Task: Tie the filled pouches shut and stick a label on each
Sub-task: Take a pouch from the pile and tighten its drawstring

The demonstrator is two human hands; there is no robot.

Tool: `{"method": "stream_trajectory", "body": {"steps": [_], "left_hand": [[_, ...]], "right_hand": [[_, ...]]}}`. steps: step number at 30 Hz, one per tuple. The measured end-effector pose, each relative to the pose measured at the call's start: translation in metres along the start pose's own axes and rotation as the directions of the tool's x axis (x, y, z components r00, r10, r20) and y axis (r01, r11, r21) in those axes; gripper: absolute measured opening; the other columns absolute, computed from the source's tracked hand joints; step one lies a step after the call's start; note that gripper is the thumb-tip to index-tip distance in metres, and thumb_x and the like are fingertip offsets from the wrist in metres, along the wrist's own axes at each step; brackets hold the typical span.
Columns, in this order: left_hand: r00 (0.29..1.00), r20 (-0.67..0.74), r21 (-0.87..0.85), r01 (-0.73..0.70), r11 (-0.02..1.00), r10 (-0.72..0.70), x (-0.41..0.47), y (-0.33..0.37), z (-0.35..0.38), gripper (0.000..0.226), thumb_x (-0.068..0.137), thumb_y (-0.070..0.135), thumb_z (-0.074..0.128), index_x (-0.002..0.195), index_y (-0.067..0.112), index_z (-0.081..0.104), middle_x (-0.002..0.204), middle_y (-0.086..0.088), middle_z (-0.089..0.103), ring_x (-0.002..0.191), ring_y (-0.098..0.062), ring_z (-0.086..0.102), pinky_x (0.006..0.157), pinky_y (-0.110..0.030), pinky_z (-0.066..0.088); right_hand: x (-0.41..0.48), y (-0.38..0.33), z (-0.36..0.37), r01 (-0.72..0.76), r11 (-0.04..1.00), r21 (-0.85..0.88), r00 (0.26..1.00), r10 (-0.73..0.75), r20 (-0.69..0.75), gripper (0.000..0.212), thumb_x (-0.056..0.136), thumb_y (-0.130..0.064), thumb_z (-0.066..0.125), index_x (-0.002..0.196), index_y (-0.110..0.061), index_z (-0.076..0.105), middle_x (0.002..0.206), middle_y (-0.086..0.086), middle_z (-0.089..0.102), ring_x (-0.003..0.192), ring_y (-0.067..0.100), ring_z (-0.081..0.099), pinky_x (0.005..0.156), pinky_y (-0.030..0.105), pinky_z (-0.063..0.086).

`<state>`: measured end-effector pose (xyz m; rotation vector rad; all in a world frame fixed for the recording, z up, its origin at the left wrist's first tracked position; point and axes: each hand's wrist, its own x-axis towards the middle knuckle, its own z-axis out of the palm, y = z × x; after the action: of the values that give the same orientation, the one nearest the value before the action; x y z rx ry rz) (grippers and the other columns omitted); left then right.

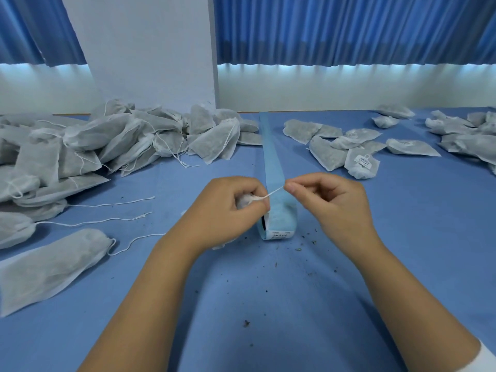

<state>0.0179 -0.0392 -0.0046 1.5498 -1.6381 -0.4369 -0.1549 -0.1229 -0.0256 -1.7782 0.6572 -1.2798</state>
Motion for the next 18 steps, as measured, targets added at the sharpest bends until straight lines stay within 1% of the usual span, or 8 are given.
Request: {"method": "stream_trajectory", "body": {"steps": [2,3,5,8,10,12,15,18], "left_hand": [[0.997,0.064,-0.084,0.043,0.996,-0.038,-0.001,0.003,0.000,0.018,0.074,0.037,0.057,0.072,0.026,0.071,0.080,-0.003,0.072,0.082,-0.029,0.065,0.073,-0.039,0.052],[0.995,0.093,-0.114,0.032,0.993,-0.022,-0.001,0.005,0.000,0.015,0.079,0.028,0.059,0.072,0.026,0.072,0.080,0.002,0.073,0.083,-0.024,0.067,0.075,-0.035,0.052],[0.992,0.125,-0.183,-0.007,0.983,0.030,-0.002,0.008,0.000,0.020,0.086,0.014,0.060,0.076,0.023,0.074,0.082,0.010,0.074,0.084,-0.006,0.067,0.079,-0.017,0.048],[0.999,0.033,-0.398,0.002,0.918,0.013,-0.001,0.011,0.000,0.025,0.094,0.006,0.061,0.086,0.022,0.077,0.090,0.012,0.076,0.090,0.004,0.066,0.078,-0.006,0.043],[0.997,-0.062,-0.481,0.017,0.877,-0.053,0.001,0.009,0.002,0.023,0.095,0.007,0.061,0.094,0.023,0.078,0.095,0.012,0.077,0.090,0.005,0.066,0.076,-0.005,0.044],[0.989,-0.111,-0.446,0.040,0.894,-0.099,0.004,0.006,0.004,0.021,0.095,0.012,0.063,0.100,0.025,0.079,0.098,0.014,0.077,0.087,0.007,0.064,0.074,-0.004,0.044],[0.986,-0.154,-0.282,0.024,0.959,-0.069,0.005,-0.001,0.003,0.022,0.094,0.014,0.064,0.102,0.030,0.077,0.100,0.024,0.070,0.081,0.019,0.059,0.074,0.001,0.038],[0.996,-0.083,-0.162,0.025,0.987,-0.039,0.006,-0.005,0.000,0.024,0.092,0.012,0.066,0.092,0.034,0.076,0.096,0.028,0.072,0.093,0.015,0.062,0.079,-0.001,0.039]], "right_hand": [[-0.001,-0.001,0.001,0.054,0.998,-0.041,0.998,-0.055,-0.037,0.010,0.080,-0.020,0.077,0.078,-0.029,0.076,0.069,0.001,0.064,0.059,0.006,0.046,0.059,0.013,0.039],[-0.002,-0.001,0.002,0.078,0.995,-0.063,0.996,-0.081,-0.044,0.010,0.080,-0.019,0.077,0.079,-0.029,0.076,0.071,0.002,0.064,0.060,0.005,0.048,0.061,0.013,0.040],[-0.003,-0.001,0.005,0.094,0.992,-0.081,0.993,-0.099,-0.059,0.011,0.081,-0.019,0.076,0.081,-0.030,0.076,0.073,0.003,0.064,0.062,0.005,0.050,0.062,0.013,0.040],[-0.003,0.003,0.008,0.106,0.983,-0.148,0.993,-0.114,-0.044,0.015,0.086,-0.019,0.072,0.087,-0.033,0.076,0.070,0.005,0.062,0.064,0.011,0.052,0.062,0.018,0.041],[-0.004,0.006,0.010,0.152,0.955,-0.253,0.988,-0.153,0.017,0.016,0.089,-0.015,0.069,0.092,-0.028,0.077,0.065,-0.003,0.057,0.063,0.006,0.050,0.062,0.011,0.037],[-0.005,0.008,0.011,0.226,0.914,-0.336,0.974,-0.205,0.098,0.014,0.091,-0.013,0.066,0.097,-0.019,0.077,0.064,-0.012,0.050,0.062,0.002,0.048,0.062,0.008,0.034],[-0.007,0.010,0.012,0.326,0.852,-0.410,0.940,-0.248,0.233,0.016,0.092,-0.018,0.061,0.098,-0.017,0.076,0.067,-0.017,0.046,0.062,0.000,0.046,0.061,0.009,0.033],[-0.009,0.008,0.010,0.367,0.848,-0.384,0.927,-0.296,0.232,0.013,0.091,-0.015,0.062,0.094,-0.015,0.075,0.069,-0.011,0.054,0.062,0.005,0.049,0.058,0.013,0.034]]}}
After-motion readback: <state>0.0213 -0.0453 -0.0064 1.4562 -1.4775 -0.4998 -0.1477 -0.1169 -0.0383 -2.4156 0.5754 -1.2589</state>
